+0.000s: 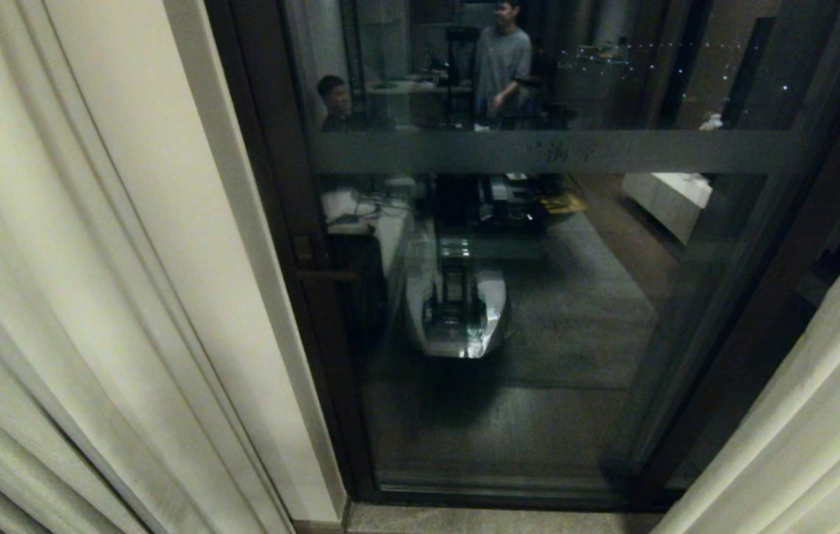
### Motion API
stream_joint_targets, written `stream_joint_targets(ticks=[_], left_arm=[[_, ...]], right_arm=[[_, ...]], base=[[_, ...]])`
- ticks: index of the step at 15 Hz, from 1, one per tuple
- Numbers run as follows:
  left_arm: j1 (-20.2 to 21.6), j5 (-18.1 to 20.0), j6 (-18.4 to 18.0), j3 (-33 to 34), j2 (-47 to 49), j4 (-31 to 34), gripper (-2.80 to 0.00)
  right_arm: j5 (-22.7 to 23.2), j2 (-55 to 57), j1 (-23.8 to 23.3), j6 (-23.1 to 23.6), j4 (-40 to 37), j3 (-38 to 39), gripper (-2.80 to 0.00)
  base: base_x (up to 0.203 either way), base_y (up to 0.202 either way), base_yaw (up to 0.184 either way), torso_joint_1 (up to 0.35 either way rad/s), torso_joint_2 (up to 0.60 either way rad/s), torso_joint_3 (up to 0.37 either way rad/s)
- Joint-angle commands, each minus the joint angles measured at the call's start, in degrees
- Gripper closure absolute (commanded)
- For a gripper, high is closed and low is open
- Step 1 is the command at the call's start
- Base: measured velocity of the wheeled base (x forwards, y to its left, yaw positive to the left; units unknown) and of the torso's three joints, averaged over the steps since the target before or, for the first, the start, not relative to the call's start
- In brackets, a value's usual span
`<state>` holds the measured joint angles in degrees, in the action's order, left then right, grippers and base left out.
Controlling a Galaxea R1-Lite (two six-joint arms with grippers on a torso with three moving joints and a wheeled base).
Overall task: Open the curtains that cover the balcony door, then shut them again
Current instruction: Pull the inner curtains open on both sides
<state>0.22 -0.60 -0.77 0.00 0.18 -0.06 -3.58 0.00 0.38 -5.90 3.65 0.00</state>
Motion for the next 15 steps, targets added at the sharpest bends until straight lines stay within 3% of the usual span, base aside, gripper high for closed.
stream_joint_targets(ticks=[1, 15], left_arm=[[0.0, 0.0, 0.0, 0.0, -0.1, 0.0, 0.0], [0.0, 0.0, 0.0, 0.0, -0.1, 0.0, 0.0]], right_arm=[[0.0, 0.0, 0.1, 0.0, 0.0, 0.0, 0.0], [0.0, 0.0, 0.1, 0.0, 0.0, 0.0, 0.0]], base=[[0.0, 0.0, 0.0, 0.0, 0.0, 0.0], [0.0, 0.0, 0.0, 0.0, 0.0, 0.0]])
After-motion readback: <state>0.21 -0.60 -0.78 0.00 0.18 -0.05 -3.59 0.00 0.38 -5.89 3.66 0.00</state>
